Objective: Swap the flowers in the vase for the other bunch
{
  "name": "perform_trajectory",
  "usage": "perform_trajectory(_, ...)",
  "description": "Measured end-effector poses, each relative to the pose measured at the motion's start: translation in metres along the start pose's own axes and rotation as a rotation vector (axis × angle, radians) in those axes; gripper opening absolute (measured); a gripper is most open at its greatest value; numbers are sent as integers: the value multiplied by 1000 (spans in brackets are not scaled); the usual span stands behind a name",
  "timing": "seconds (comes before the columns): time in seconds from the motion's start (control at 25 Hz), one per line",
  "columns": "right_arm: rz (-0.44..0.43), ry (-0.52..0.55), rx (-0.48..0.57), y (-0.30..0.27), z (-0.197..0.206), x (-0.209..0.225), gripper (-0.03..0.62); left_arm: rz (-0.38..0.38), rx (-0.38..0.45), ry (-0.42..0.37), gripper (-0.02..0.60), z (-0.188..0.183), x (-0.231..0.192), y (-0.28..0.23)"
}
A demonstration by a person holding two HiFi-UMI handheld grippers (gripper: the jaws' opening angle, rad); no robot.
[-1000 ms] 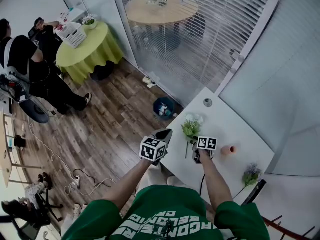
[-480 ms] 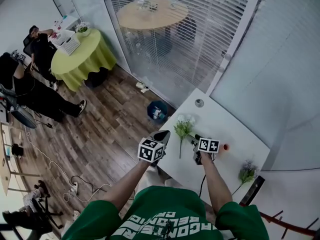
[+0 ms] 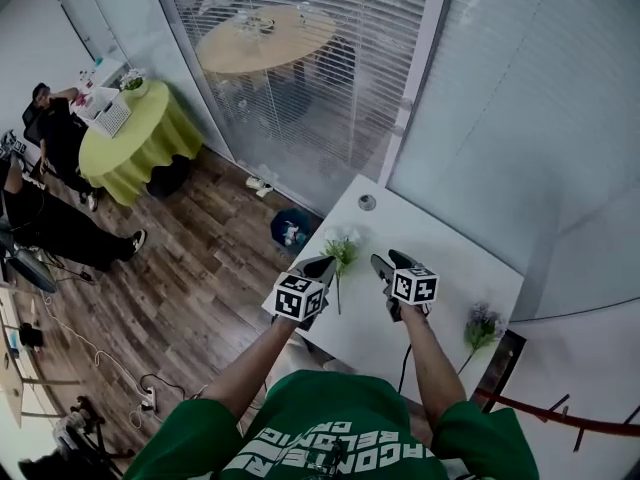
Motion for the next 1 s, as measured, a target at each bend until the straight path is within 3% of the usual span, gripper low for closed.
perform_trajectory(0.36,113,-25,184,81,-25,35,41,82,-7,-63,8,-16,34,-41)
perform_trajectory(0.64,210,-18,296,143,-24,59,14,163,-16,-115,8,-26,62,-70)
perform_trajectory(1.0,306,-53,349,204,-16,85,14,274,-33,-167,8,-46,104,-105)
Point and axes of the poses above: the fingertips, and each gripper's own axes: y backward along the fingers, x to its right, z out of its underside, the point moved 10 cm from there along y, backward along the fingers, and after that the axes turned 7 degrees about z, right-handed, at the moved point
